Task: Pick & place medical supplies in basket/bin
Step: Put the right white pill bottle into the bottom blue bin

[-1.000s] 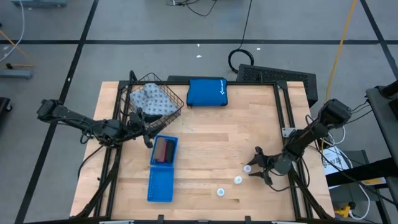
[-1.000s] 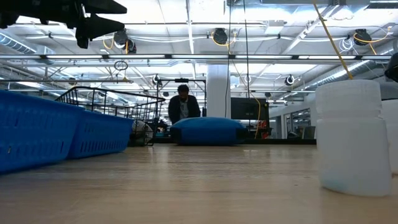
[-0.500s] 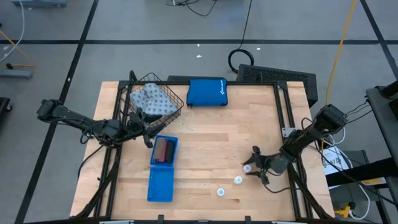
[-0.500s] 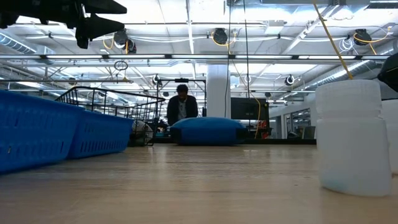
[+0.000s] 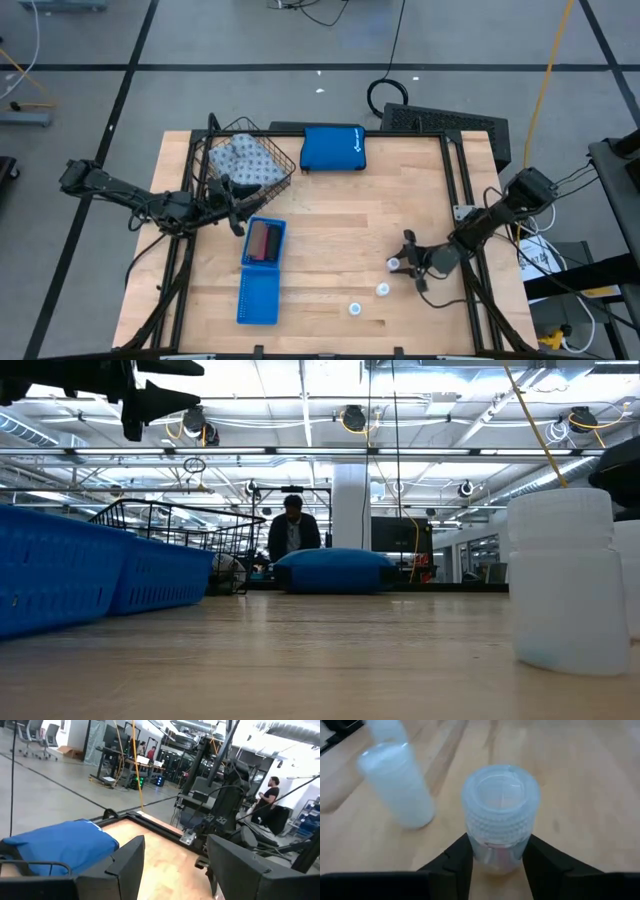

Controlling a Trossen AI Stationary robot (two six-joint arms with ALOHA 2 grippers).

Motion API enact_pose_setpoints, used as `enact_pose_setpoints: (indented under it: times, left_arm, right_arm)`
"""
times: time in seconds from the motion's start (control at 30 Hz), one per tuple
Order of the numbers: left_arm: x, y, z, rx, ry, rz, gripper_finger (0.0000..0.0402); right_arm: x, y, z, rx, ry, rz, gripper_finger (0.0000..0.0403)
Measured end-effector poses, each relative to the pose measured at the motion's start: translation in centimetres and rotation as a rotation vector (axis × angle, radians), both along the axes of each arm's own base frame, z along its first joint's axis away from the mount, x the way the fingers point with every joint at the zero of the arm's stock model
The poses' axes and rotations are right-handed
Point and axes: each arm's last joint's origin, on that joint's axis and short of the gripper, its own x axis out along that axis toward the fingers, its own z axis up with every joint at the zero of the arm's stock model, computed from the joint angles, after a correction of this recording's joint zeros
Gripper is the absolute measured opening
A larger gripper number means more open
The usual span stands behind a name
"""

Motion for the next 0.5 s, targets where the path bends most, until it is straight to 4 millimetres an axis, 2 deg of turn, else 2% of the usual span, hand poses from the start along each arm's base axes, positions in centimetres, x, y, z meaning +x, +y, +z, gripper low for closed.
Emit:
enact_pose_setpoints:
  times: [0.17,0.3,0.4,0.5]
  left_arm:
    - [-0.1,0.2,0.2,0.033,-0.005,0.069,0.0223]
    - [0.0,0.4,0.2,-0.044,-0.031,0.079,0.0223]
    - [1.1,0.6,0.6,-0.042,0.012,0.075,0.0223]
    - [2.9,0.7,1.7,-0.002,0.153,0.033,0.0223]
  right_arm:
    - [1.2,-1.4,0.5,-0.037,-0.057,-0.072,0.0145]
    - [2.4,-2.9,1.0,-0.061,-0.109,-0.148,0.0141]
    - [4.1,-3.8,1.7,-0.064,-0.122,-0.139,0.0139]
    - [6.6,-4.5,2.4,-0.081,-0.088,-0.102,0.0141]
